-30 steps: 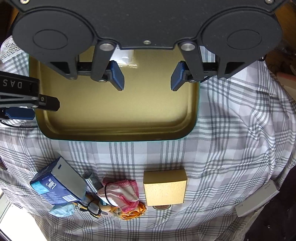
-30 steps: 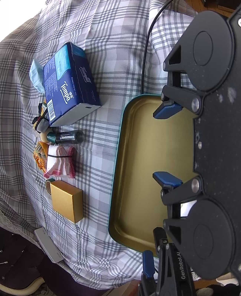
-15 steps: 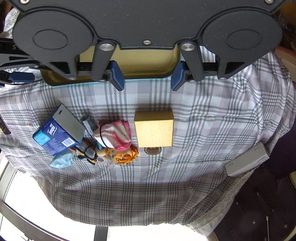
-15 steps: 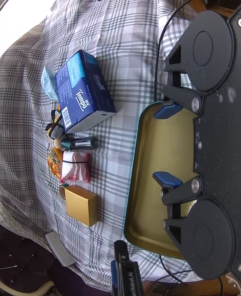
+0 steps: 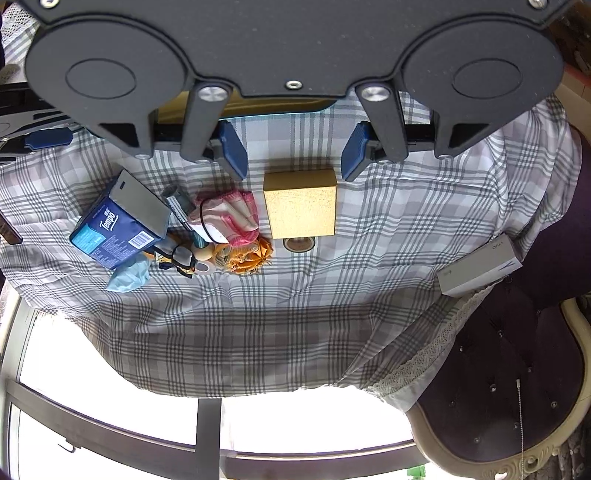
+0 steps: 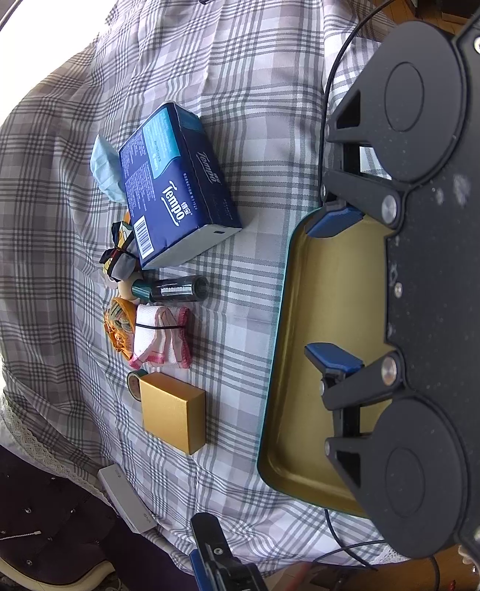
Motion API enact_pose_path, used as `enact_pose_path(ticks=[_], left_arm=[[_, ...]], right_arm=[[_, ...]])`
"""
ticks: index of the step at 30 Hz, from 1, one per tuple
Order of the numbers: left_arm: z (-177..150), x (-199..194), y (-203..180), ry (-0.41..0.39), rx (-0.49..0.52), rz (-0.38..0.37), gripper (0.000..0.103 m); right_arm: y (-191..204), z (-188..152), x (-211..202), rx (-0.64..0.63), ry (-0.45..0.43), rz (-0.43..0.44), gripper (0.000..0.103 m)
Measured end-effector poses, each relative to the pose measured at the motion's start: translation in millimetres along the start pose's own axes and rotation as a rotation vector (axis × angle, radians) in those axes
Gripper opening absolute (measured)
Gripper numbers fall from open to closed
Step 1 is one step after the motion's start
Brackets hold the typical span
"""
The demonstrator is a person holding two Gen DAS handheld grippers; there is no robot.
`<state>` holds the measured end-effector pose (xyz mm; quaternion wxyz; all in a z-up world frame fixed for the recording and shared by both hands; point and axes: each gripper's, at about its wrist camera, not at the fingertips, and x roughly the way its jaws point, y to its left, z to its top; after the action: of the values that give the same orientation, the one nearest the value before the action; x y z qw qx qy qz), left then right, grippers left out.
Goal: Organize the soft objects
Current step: 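Lift both open tools away from the tin tray, then reach the right tool to the white tape roll and grasp it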
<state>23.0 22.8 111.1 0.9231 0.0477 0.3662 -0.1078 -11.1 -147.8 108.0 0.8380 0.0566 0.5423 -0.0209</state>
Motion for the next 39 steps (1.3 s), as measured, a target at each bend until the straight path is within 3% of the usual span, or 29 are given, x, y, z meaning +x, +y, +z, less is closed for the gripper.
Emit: enact_pose_path(ticks=[3,8,11,15,18,23,27,30,36,39], left_arm=[[2.7,20.8,3.0,0.111,-0.027,-0.003,0.055],[3.9,59.1,18.4,0.317,-0.15,-0.074,0.055],[5.2,67.0,29.5,0.36,-0.221,-0.166,0.053],[11.1,62.3,45.8,0.342,-0.343,-0.33,0.053],[15.1,60.4,53.9,0.342,-0.419,-0.376,0.053],[25.8,58.1,50.5,0.318,-0.348,-0.318,0.052],[34.1,48.6,31.5,0.243,-0.165,-0.223,0.052],[36.5,43.0,19.5,0.205,-0.09,-0.173,0.052],[43.7,45.6,13.0,0.169,-0.062,-0.187,0.054],[48.5,47.4,16.7,0.15,-0.112,-0.202,0.054]], right_arm=[[-0.9,2.3,2.9,0.001,0.001,-0.002,0.063],[0.4,4.4,5.0,-0.001,-0.003,-0.001,0.063],[1.5,6.5,1.9,-0.002,-0.016,0.003,0.062],[3.1,9.8,-5.2,-0.008,-0.048,0.009,0.062],[3.8,11.5,-9.5,-0.006,-0.067,0.019,0.063],[4.5,14.0,-13.1,-0.004,-0.086,0.034,0.063],[4.2,17.3,-14.8,-0.006,-0.097,0.039,0.063],[3.6,20.7,-14.2,-0.007,-0.1,0.04,0.063],[3.2,27.9,-9.7,-0.013,-0.1,0.036,0.063],[3.5,32.8,-6.6,-0.022,-0.102,0.031,0.063]])
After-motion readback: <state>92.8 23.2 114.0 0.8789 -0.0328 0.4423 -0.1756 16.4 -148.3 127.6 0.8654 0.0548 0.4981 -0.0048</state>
